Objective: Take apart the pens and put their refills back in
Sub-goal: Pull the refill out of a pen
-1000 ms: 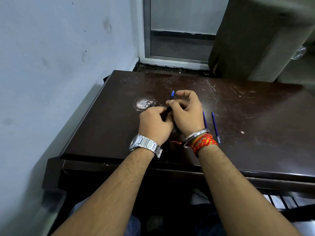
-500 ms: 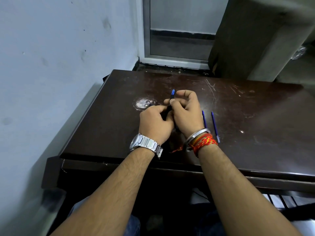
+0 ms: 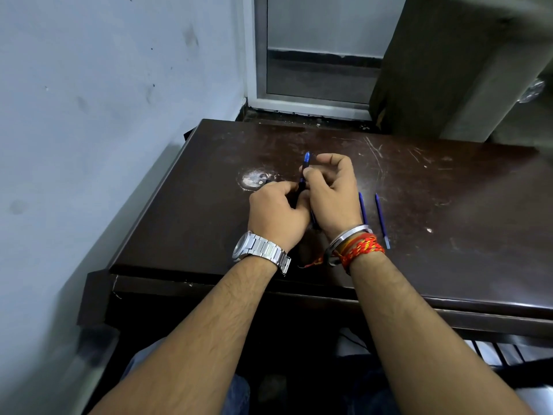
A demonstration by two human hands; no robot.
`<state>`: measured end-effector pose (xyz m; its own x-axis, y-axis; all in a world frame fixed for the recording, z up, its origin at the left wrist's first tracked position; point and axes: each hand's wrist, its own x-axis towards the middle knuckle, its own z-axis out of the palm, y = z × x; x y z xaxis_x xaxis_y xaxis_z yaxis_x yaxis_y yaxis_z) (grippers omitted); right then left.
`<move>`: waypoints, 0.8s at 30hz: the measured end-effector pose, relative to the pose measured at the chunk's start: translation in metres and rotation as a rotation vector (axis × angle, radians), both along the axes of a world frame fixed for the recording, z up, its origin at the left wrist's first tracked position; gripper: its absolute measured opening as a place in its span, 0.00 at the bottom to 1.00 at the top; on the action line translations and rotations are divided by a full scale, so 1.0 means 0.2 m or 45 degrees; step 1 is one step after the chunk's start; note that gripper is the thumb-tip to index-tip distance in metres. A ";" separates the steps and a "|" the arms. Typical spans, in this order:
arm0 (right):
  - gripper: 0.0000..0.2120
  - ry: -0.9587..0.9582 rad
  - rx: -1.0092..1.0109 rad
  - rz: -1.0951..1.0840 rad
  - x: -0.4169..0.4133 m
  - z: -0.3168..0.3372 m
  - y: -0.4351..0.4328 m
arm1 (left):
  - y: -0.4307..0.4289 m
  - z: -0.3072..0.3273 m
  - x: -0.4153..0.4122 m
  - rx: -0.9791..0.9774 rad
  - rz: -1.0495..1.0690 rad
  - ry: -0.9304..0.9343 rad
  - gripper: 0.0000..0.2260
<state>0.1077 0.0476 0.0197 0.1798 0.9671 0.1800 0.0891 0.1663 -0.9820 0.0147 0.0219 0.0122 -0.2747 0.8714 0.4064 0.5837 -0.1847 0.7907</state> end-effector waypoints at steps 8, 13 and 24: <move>0.10 0.012 0.056 -0.116 0.00 0.03 0.00 | -0.01 -0.01 0.01 0.030 -0.024 -0.016 0.05; 0.11 0.153 0.107 -0.176 0.02 0.07 -0.01 | -0.01 -0.01 0.01 0.039 -0.045 -0.020 0.05; 0.07 -0.143 -0.023 -0.363 0.16 0.03 0.03 | 0.00 -0.01 -0.01 -0.033 0.108 -0.104 0.05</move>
<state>0.1404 0.0544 0.0265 0.4246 0.8836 0.1975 0.2381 0.1015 -0.9659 0.0129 0.0223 0.0102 -0.3791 0.8535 0.3576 0.5300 -0.1165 0.8399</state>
